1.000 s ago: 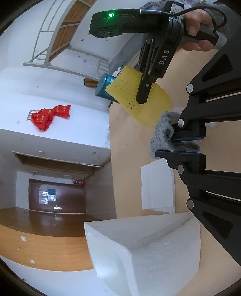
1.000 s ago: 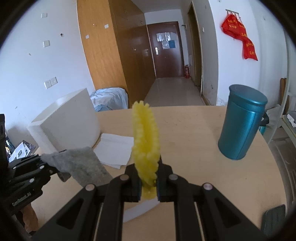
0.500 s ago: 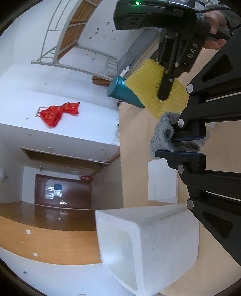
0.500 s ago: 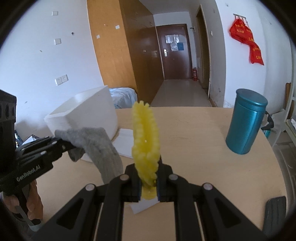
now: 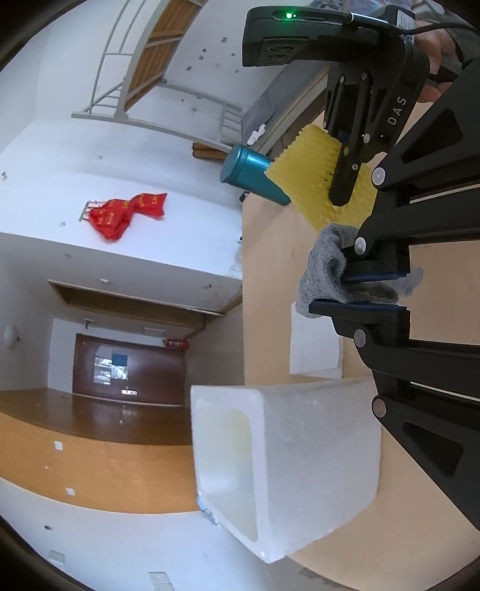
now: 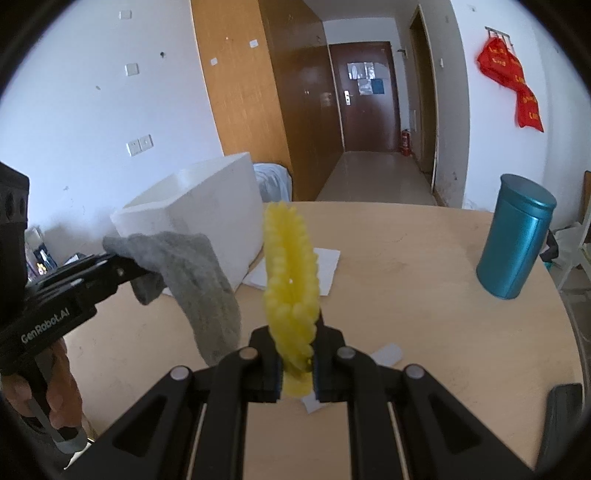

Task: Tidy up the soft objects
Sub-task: 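Carry the sock and net sleeve in both tools over the white foam box, then open the left tool over the foam box to drop the grey sock, then lower the right tool into the foam box and release the net sleeve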

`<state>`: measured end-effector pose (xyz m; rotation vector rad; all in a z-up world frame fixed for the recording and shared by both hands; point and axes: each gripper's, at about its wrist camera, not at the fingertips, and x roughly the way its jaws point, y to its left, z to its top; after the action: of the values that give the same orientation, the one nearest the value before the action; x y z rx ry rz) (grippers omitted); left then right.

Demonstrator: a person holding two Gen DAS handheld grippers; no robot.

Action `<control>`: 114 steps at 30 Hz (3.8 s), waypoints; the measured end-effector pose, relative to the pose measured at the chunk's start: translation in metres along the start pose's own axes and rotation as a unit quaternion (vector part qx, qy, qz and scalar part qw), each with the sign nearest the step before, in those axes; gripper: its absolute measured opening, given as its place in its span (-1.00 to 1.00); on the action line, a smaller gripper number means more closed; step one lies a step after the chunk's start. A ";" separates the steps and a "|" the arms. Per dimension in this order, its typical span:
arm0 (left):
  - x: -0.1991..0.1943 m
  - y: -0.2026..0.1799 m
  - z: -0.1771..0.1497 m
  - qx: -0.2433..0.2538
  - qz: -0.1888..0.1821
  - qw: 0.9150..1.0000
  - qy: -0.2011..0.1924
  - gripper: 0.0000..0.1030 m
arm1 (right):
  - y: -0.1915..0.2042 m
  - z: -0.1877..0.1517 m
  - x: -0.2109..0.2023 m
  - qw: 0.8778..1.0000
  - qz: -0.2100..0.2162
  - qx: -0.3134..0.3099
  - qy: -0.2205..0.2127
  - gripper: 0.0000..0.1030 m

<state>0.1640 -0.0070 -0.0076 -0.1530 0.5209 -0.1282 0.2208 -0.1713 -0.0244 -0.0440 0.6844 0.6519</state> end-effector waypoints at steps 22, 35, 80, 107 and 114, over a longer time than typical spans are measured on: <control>-0.078 0.055 0.030 -0.025 0.063 0.995 -0.068 -0.81 | 0.078 0.047 -0.004 0.994 0.062 -0.077 -0.045 -0.71; -0.106 0.091 0.066 -0.023 0.086 0.989 -0.115 -0.81 | 0.114 0.084 0.008 0.987 0.096 -0.113 -0.064 -0.71; 0.017 0.165 0.089 -0.058 0.142 0.988 -0.033 -0.07 | 0.117 0.128 0.061 0.988 0.092 -0.115 -0.050 -0.71; -0.071 0.182 0.047 -0.097 0.187 0.971 -0.117 0.99 | 0.134 0.133 0.105 0.988 0.094 -0.117 -0.025 -0.71; -0.070 0.183 0.042 -0.095 0.179 0.974 -0.105 0.99 | 0.137 0.132 0.122 0.988 0.089 -0.123 -0.005 -0.71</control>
<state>0.1401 0.1887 0.0295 -0.2538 0.3407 0.2887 0.2897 0.0370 0.0286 -0.2097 0.5986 0.9061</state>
